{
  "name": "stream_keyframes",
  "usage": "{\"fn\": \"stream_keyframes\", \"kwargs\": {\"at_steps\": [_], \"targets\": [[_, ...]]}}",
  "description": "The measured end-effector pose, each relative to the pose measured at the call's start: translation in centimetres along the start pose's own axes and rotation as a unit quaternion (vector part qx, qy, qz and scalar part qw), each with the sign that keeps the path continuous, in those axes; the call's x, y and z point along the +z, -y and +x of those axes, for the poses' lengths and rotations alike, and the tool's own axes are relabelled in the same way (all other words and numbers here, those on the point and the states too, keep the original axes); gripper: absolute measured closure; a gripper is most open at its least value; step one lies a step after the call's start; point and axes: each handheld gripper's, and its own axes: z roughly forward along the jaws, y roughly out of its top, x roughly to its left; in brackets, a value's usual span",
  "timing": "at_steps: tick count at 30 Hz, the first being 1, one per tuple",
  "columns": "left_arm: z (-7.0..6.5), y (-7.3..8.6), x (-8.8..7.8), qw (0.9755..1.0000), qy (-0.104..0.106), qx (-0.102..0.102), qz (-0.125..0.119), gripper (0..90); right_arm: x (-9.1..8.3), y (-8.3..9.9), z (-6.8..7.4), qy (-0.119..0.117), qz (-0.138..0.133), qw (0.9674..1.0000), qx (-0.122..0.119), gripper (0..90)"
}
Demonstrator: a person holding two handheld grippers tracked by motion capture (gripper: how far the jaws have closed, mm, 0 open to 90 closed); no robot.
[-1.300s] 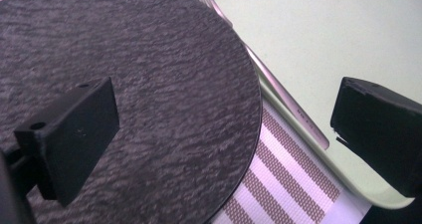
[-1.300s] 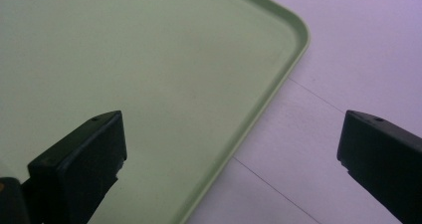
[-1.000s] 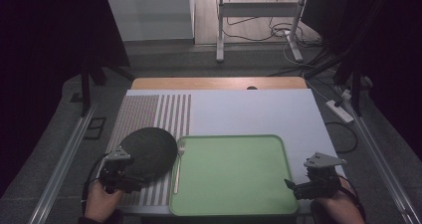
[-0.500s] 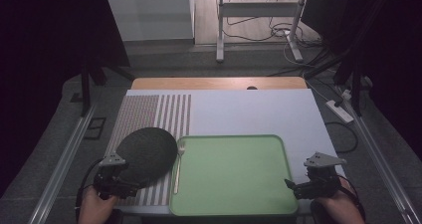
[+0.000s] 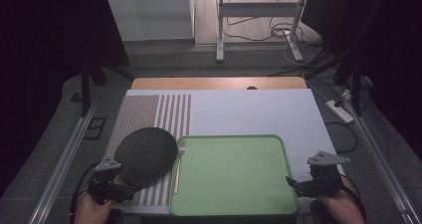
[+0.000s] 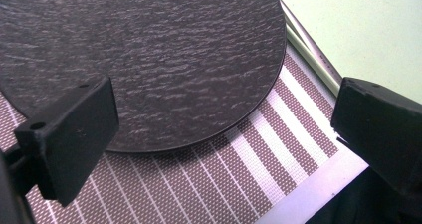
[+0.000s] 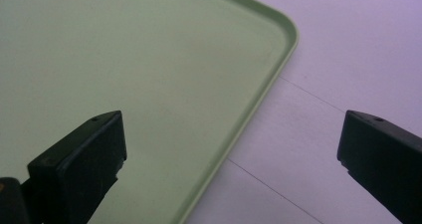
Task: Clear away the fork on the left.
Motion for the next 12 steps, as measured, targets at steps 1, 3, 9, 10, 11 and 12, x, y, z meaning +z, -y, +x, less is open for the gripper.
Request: {"fn": "stream_keyframes", "kwargs": {"at_steps": [1,3,9,10,11,12], "targets": [[0.0,0.16,-0.2,1.0,-0.002,-0.002,-0.003,0.0,-0.01,0.01,-0.06,0.0,-0.002,1.0,0.006,0.0],[0.0,0.26,-0.3,1.0,-0.003,-0.004,-0.006,0.0,-0.04,0.02,-0.1,0.0,-0.003,1.0,0.007,0.0],[-0.19,0.76,-0.87,0.9999,-0.005,-0.004,-0.015,0.0,0.01,-0.01,0.02,0.0,0.001,1.0,0.001,0.0],[-0.22,0.79,-0.9,0.9998,-0.005,-0.003,-0.018,0.0,0.03,-0.02,0.06,0.0,0.002,1.0,0.0,0.0],[-0.2,0.77,-0.92,0.9998,-0.003,-0.004,-0.02,0.0,0.05,-0.03,0.09,0.002,0.005,1.0,-0.005,0.0],[-0.2,0.77,-0.92,0.9998,-0.003,-0.004,-0.02,0.0,0.05,-0.03,0.09,0.002,0.005,1.0,-0.005,0.0]]}}
